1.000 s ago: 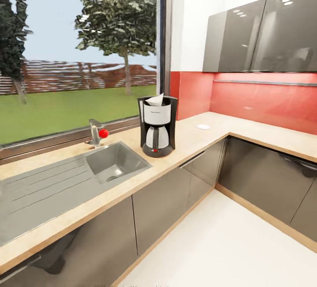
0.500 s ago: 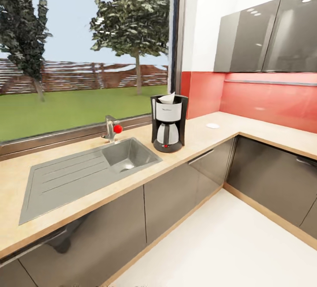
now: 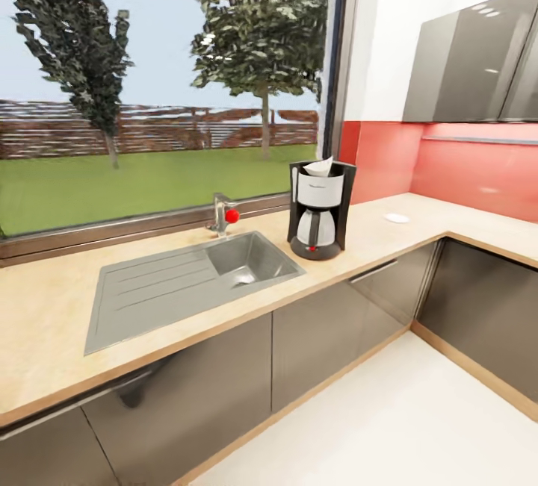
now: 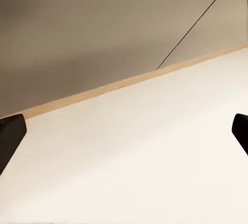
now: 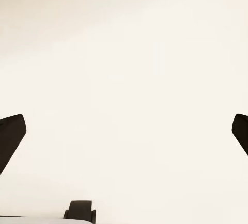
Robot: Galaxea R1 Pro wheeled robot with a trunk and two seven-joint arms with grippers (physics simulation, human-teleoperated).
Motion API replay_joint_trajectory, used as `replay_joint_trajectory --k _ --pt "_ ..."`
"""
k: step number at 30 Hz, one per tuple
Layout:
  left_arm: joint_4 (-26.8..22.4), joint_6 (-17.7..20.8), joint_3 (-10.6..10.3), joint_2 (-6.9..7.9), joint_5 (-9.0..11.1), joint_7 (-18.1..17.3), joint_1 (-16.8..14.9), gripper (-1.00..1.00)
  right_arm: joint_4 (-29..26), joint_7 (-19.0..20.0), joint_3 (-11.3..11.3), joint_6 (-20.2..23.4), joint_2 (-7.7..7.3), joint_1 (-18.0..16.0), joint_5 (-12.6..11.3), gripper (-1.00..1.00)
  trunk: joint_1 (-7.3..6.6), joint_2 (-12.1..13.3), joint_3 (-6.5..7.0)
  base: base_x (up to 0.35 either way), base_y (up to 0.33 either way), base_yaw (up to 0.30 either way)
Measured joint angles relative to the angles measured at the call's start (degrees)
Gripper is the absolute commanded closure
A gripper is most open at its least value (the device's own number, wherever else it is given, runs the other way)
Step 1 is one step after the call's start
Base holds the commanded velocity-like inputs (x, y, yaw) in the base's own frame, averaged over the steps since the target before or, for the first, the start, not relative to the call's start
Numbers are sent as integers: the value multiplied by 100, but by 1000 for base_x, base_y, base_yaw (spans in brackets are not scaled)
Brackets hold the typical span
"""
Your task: Set up a coffee station on the kitchen countertop: keep the coffee maker on the countertop, move the bottle of coffee from the kitchen shelf to the counter next to the coffee maker, place a paper coffee filter on top of the coffee maker, put the saucer next to the coffee maker with the coffee cup on the saucer, and place the electric kettle next to the coffee maker.
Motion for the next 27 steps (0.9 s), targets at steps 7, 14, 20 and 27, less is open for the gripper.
replay_joint_trajectory --k 7,14,20,27 --pt "-1 0 0 0 0 -1 0 -100 0 0 0 0 0 0 3 -100 0 0 0 0 0 272" --pt "-1 0 0 0 0 0 0 -100 0 0 0 0 1 0 3 -100 0 0 0 0 0 272" --pt "-1 0 -1 0 0 0 0 -100 0 0 0 0 1 0 4 -100 0 0 0 0 0 272" --pt "-3 -2 0 -1 0 0 -2 -100 -1 1 0 1 0 1 7 -100 1 0 0 -63 99 185"
